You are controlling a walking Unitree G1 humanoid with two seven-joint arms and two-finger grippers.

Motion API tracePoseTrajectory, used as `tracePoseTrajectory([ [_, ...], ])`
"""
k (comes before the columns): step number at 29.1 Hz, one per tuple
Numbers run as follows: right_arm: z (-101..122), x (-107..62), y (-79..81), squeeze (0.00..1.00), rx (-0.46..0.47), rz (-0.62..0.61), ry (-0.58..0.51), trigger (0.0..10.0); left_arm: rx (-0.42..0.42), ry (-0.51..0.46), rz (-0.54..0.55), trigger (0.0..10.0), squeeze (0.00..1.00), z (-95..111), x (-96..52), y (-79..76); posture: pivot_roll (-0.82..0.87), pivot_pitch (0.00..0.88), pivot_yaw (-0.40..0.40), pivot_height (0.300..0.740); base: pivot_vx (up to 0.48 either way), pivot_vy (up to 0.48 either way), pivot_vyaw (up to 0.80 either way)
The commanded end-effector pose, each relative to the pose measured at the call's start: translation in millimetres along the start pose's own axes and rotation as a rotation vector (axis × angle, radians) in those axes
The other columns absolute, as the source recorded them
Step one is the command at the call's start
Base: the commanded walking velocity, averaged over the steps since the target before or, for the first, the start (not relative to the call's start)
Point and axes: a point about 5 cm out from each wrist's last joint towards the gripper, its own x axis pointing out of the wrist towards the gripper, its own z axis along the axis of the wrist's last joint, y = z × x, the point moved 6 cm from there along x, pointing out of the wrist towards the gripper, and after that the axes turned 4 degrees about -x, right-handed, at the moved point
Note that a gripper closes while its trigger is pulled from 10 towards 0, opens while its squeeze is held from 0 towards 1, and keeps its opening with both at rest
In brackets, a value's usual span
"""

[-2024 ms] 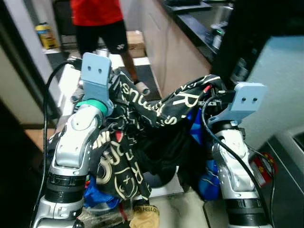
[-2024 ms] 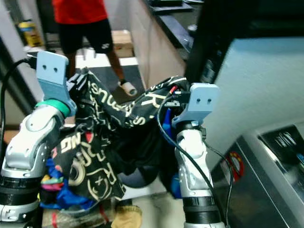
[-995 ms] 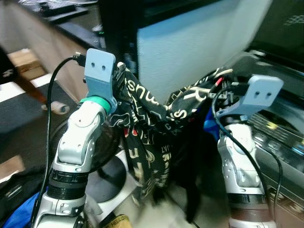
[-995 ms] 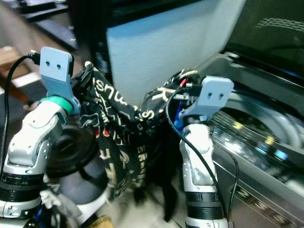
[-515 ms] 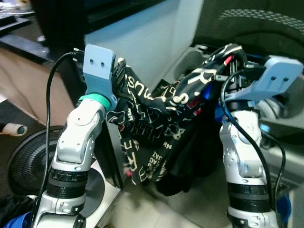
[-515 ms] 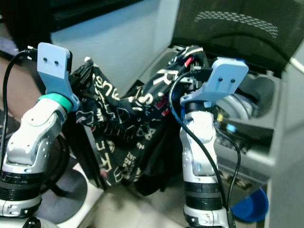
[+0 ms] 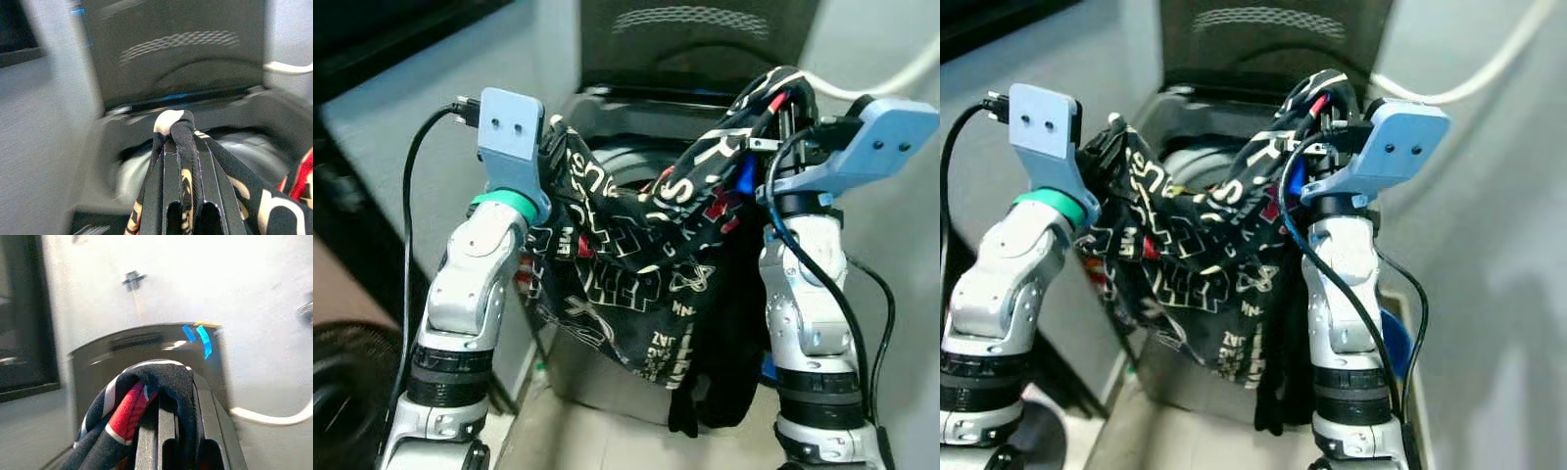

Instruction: Clothes washing

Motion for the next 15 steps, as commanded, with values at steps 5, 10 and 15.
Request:
tracePoseTrajectory([
  [5, 18, 5.0, 20.0, 0.0, 0.034, 0.083, -0.067, 10.0, -0.007, -0.021, 0.019, 10.0, 0.0, 3, -2.6, 2.2, 0.15, 0.0, 0.075, 0.74, 0.0, 0.0, -0.8],
  [10, 9, 2.0, 32.2, 0.0, 0.036, 0.139, -0.032, 10.0, -0.012, -0.039, 0.033, 10.0, 0.0, 5, -3.5, 1.7, 0.15, 0.0, 0.066, 0.74, 0.0, 0.0, -0.32],
  [15, 1, -2.2, 39.2, 0.0, 0.016, 0.173, -0.008, 10.0, -0.006, -0.047, 0.048, 10.0, 0.0, 5, -2.7, 2.3, 0.14, 0.0, 0.06, 0.74, 0.384, 0.0, 0.0],
])
